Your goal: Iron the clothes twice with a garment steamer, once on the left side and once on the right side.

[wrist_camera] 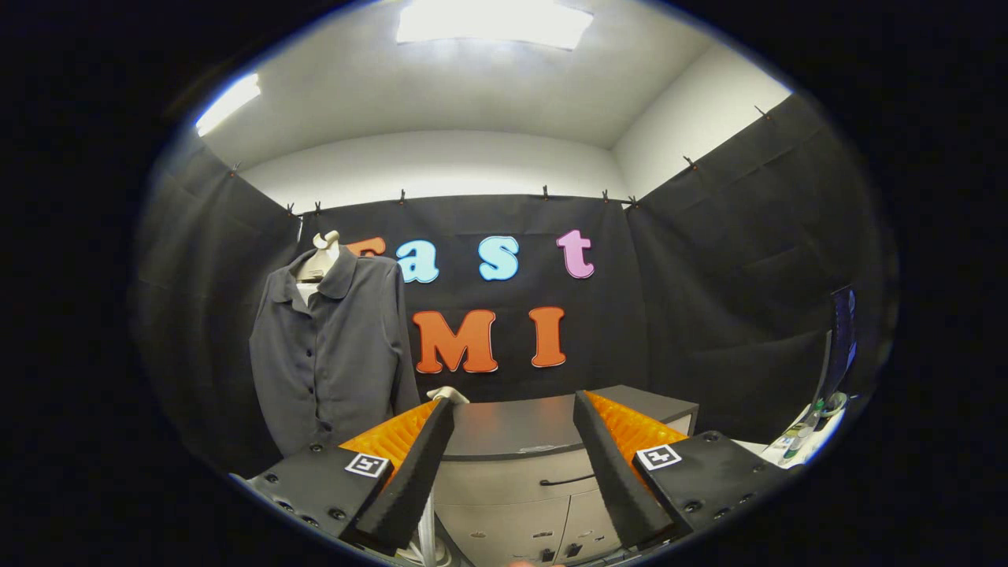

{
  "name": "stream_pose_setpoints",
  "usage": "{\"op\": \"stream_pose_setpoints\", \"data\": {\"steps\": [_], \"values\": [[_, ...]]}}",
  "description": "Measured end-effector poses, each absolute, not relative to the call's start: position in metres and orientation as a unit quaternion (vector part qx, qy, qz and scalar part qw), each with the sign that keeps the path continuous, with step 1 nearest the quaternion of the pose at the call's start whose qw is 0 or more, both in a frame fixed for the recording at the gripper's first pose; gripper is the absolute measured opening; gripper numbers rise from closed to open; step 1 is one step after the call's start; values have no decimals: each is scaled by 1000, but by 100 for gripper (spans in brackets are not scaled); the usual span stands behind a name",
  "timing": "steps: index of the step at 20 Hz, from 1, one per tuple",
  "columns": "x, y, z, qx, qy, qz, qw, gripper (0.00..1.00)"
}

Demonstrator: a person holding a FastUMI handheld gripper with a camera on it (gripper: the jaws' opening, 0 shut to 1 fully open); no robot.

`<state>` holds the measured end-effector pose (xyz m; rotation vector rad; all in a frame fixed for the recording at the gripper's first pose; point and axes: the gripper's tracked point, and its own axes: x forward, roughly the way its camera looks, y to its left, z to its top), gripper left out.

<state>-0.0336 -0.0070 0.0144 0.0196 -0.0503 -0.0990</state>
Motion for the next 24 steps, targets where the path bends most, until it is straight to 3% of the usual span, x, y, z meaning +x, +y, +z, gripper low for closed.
{"op": "stream_pose_setpoints", "data": {"steps": [10, 18, 24], "values": [[16, 16, 27, 27, 3, -28, 999, 98], [165, 58, 23, 33, 91, 24, 995, 98], [288, 114, -39, 47, 251, 54, 965, 98]]}}
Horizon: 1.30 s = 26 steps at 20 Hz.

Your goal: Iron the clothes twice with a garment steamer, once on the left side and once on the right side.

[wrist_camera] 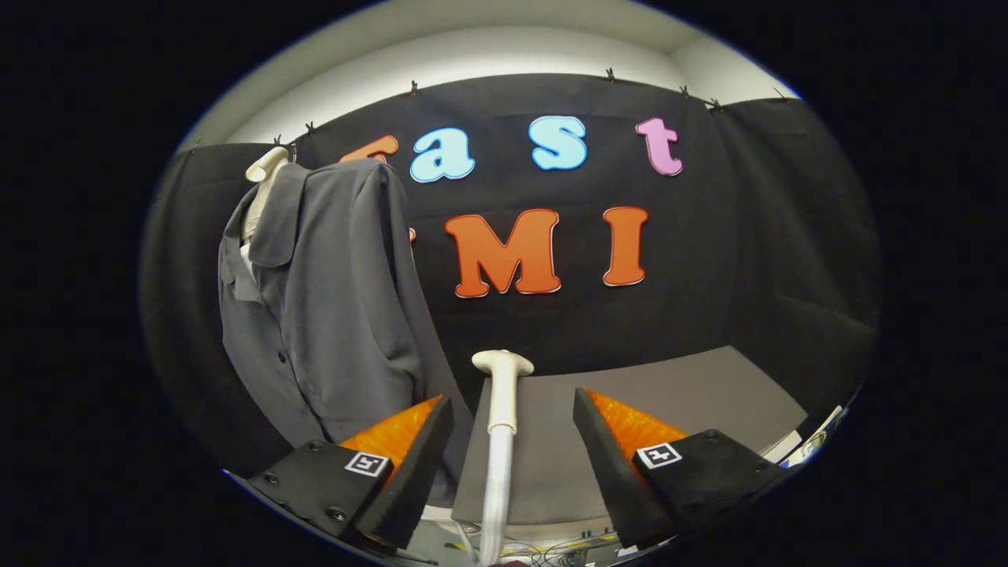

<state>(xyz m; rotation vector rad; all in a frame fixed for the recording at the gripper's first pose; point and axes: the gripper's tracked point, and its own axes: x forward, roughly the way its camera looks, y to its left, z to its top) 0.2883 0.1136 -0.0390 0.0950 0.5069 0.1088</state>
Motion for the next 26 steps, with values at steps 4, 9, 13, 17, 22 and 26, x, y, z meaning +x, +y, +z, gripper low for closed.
{"op": "stream_pose_setpoints", "data": {"steps": [4, 9, 13, 17, 22, 26], "values": [[353, 130, -85, 7, 298, 56, 953, 98], [390, 119, -147, -10, 377, 43, 925, 98], [403, 120, -189, -11, 428, 49, 902, 97], [407, 121, -209, 3, 450, 50, 892, 97], [405, 123, -233, 18, 488, 54, 871, 87], [406, 128, -240, 68, 500, 58, 861, 66]]}}
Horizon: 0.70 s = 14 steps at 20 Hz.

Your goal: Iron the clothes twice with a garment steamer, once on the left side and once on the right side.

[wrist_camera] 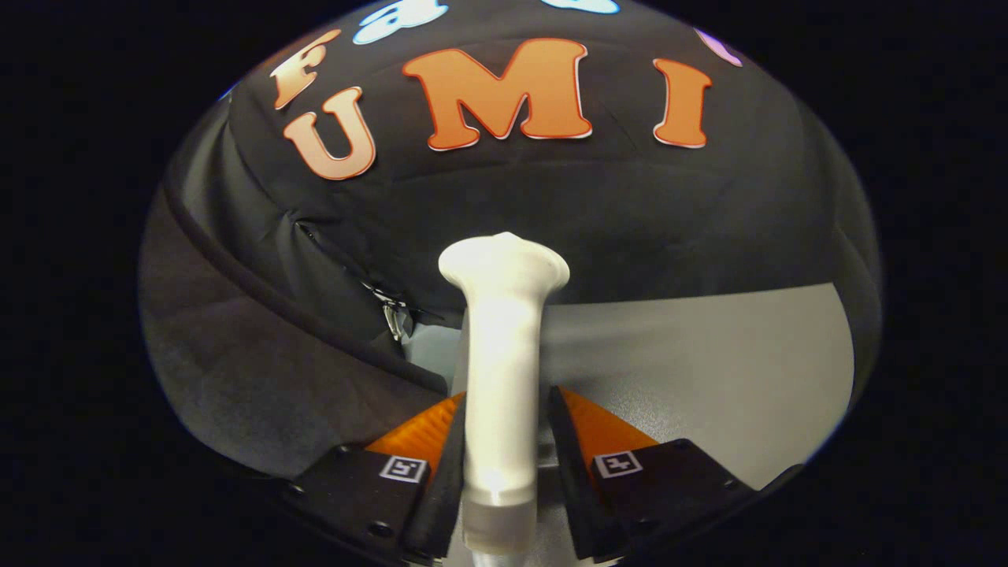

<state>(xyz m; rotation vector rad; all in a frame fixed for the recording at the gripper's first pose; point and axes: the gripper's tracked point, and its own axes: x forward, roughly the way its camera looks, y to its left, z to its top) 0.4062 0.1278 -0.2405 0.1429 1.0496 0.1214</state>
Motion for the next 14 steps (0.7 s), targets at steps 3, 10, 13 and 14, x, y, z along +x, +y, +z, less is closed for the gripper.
{"op": "stream_pose_setpoints", "data": {"steps": [3, 10, 13, 14], "values": [[399, 124, -240, 70, 496, 54, 864, 52], [396, 104, -197, 101, 428, 24, 898, 40], [393, 92, -169, 96, 370, 18, 924, 40], [389, 87, -160, 89, 351, 13, 932, 39]]}}
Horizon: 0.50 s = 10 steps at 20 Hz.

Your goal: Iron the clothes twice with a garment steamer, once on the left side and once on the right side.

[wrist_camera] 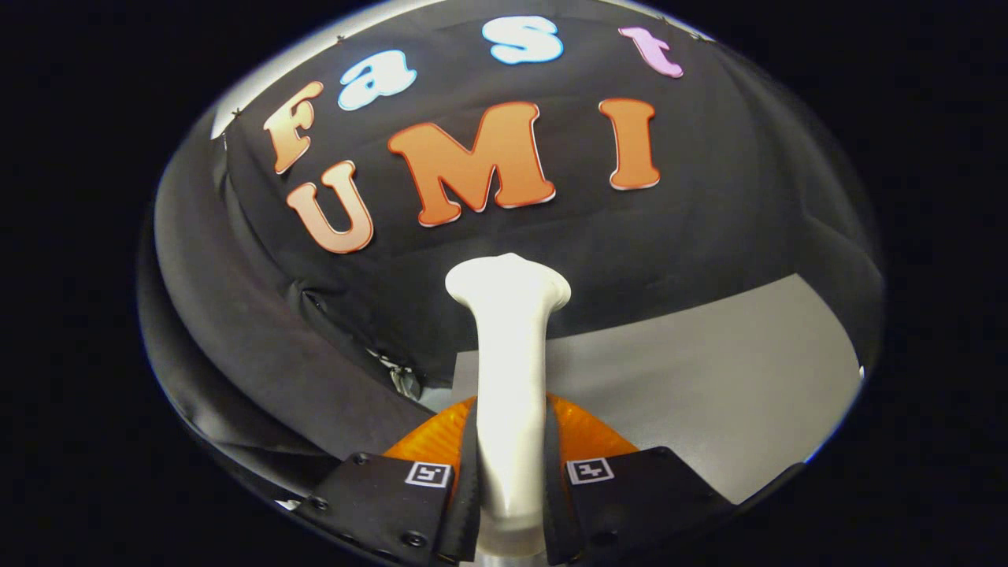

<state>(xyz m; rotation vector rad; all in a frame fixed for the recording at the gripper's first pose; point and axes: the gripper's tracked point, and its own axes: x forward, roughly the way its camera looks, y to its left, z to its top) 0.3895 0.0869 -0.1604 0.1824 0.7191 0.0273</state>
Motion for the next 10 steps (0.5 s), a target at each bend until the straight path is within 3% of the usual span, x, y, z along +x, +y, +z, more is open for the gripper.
{"op": "stream_pose_setpoints", "data": {"steps": [10], "values": [[298, 72, -65, 58, 194, -17, 979, 39]]}}
